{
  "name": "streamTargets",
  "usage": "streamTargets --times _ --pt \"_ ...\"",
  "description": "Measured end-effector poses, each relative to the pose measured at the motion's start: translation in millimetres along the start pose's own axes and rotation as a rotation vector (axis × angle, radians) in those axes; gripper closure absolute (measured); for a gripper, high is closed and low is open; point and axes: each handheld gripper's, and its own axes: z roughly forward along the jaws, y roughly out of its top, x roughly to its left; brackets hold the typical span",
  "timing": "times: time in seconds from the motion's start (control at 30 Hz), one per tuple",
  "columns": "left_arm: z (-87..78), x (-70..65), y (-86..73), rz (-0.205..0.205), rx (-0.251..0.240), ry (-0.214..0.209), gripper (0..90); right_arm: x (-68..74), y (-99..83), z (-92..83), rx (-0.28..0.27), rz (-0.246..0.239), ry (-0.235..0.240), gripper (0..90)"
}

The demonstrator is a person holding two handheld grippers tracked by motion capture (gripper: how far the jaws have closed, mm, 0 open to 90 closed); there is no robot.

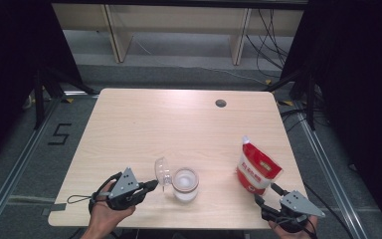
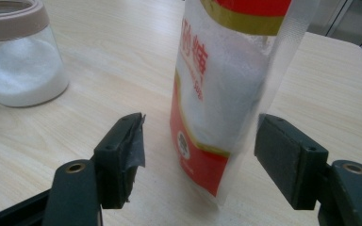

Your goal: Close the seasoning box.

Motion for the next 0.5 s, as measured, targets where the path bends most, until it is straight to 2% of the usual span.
streamTargets --times 0.03,0.1,0.13,0.17,0.2,0.27,0.33,0.37,0.43,0.47,0.5 --pt "1.2 0.1 2.1 0.018 -0.003 -0.003 89.7 0.4 0.1 -0.3 0.003 0.008 0.003 34.3" --pt "4.1 -1.0 5.0 0.021 -0.011 -0.009 89.7 -0.2 -0.1 -0.1 0.007 -0.001 0.0 34.3" --pt "5.1 -1.0 6.5 0.024 -0.006 -0.013 89.7 1.2 -0.1 -0.6 0.011 0.01 -0.001 34.3" --pt "5.8 -2.1 7.6 0.018 -0.008 -0.008 89.8 -0.4 0.0 0.4 0.002 -0.011 0.002 34.3" --pt "6.5 -1.6 9.1 0.033 -0.011 -0.011 89.7 0.4 0.0 -0.3 0.01 -0.005 0.0 34.3" --pt "7.3 -3.3 10.3 0.022 -0.011 -0.007 89.7 -0.2 -0.1 0.7 0.003 -0.015 0.005 34.3" --pt "8.5 -3.0 12.1 0.046 -0.013 -0.012 89.7 -0.4 -0.1 0.9 0.001 -0.018 0.008 34.3" --pt "9.4 -5.4 12.2 0.014 -0.017 -0.01 89.8 -0.3 -0.1 0.6 0.001 -0.018 0.001 34.4" --pt "10.9 -3.6 14.5 0.053 -0.018 -0.024 89.7 0.6 0.1 0.6 0.005 -0.005 0.01 34.4" --pt "11.3 -6.0 14.7 0.031 -0.019 -0.011 89.7 0.3 0.2 0.0 0.011 -0.012 0.006 34.4" --pt "11.9 -6.2 15.5 0.037 -0.018 -0.016 89.7 0.2 0.0 1.0 0.003 -0.011 0.011 34.5"
